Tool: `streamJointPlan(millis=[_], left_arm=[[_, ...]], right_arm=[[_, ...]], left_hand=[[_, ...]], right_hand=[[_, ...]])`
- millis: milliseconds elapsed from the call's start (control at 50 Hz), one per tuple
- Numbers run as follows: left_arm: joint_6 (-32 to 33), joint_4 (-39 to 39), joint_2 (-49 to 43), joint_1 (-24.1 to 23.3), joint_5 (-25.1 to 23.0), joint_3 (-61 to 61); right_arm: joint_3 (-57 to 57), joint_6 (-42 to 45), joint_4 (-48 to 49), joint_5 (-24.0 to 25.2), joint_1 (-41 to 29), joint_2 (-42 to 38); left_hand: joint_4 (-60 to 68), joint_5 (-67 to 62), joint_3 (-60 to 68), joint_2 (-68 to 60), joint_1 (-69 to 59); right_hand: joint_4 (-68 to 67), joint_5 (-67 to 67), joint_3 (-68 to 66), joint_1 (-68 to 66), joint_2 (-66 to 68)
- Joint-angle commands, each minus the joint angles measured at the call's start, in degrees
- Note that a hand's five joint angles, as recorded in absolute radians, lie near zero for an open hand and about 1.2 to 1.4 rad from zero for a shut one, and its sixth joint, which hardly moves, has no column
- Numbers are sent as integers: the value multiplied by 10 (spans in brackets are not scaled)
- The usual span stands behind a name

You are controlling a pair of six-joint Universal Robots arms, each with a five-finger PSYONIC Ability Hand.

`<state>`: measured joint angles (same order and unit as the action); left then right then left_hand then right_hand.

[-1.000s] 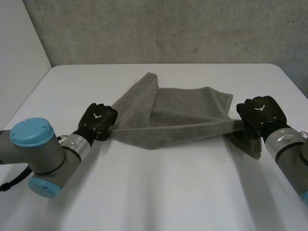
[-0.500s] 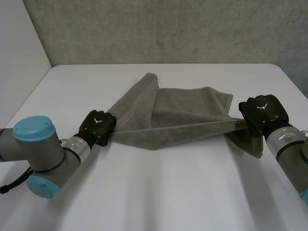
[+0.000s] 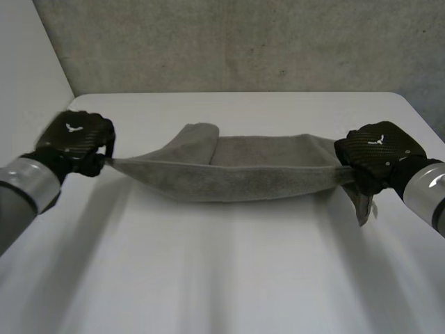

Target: Fold the towel.

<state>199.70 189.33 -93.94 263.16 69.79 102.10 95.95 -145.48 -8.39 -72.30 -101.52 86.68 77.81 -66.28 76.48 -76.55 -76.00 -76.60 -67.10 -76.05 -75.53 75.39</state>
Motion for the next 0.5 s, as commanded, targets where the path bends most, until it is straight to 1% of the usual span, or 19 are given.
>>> streamJointPlan(millis=[20,60,80,120,180,220,240,280,300,340,360,380,400,440,460,500], left_arm=[[-3,-12,113,18,-21,45],[-7,-20,149,27,-31,49],[-7,-20,149,27,-31,49],[-26,-26,173,32,-32,50],[-38,-26,177,33,-33,48],[-60,-22,175,34,-34,42],[-60,-22,175,34,-34,42],[-67,-22,169,39,-34,33],[-67,-22,169,39,-34,33],[-68,-21,162,41,-35,26],[-68,-20,141,42,-35,20],[-68,-18,109,41,-34,11],[-68,-18,109,41,-34,11],[-67,-12,46,33,-33,-18],[-67,-12,46,33,-33,-18],[-65,-11,-22,25,-32,-54]], right_arm=[[8,27,-30,24,0,74],[6,27,-30,28,0,109],[6,27,-30,28,0,110],[-2,33,-28,29,1,136],[-9,37,-24,29,1,142],[-23,59,-29,30,0,140],[-23,59,-29,30,0,140],[-31,99,-32,36,0,129],[-31,100,-32,36,0,129],[-38,149,-33,38,0,75],[-38,150,-33,38,0,75],[-46,175,-34,34,0,42],[-46,175,-34,34,0,42],[-65,218,-43,28,-1,-11],[-65,218,-43,28,-1,-12],[-87,243,-54,27,-1,-64]], left_hand=[[22,-37,35,-35,-40],[22,-37,35,-35,-40],[22,-37,35,-35,-40],[22,-37,35,-35,-40],[22,-37,35,-35,-40],[22,-37,35,-35,-40],[22,-37,35,-35,-40],[22,-37,35,-35,-40],[22,-37,35,-35,-40],[22,-37,35,-35,-40],[22,-37,35,-35,-40],[22,-37,35,-35,-40],[22,-37,35,-35,-40],[22,-37,35,-35,-40],[22,-37,35,-35,-40],[22,-37,35,-35,-40]], right_hand=[[-34,-29,-39,-45,46],[-34,-29,-39,-45,46],[-34,-29,-39,-45,46],[-34,-29,-39,-45,46],[-34,-29,-39,-45,46],[-34,-29,-39,-45,46],[-34,-29,-39,-45,46],[-34,-29,-39,-45,46],[-34,-29,-39,-45,46],[-34,-29,-39,-45,46],[-34,-29,-39,-45,46],[-34,-29,-39,-45,46],[-34,-29,-39,-45,46],[-34,-29,-39,-45,46],[-34,-29,-39,-45,46],[-34,-29,-39,-45,46]])
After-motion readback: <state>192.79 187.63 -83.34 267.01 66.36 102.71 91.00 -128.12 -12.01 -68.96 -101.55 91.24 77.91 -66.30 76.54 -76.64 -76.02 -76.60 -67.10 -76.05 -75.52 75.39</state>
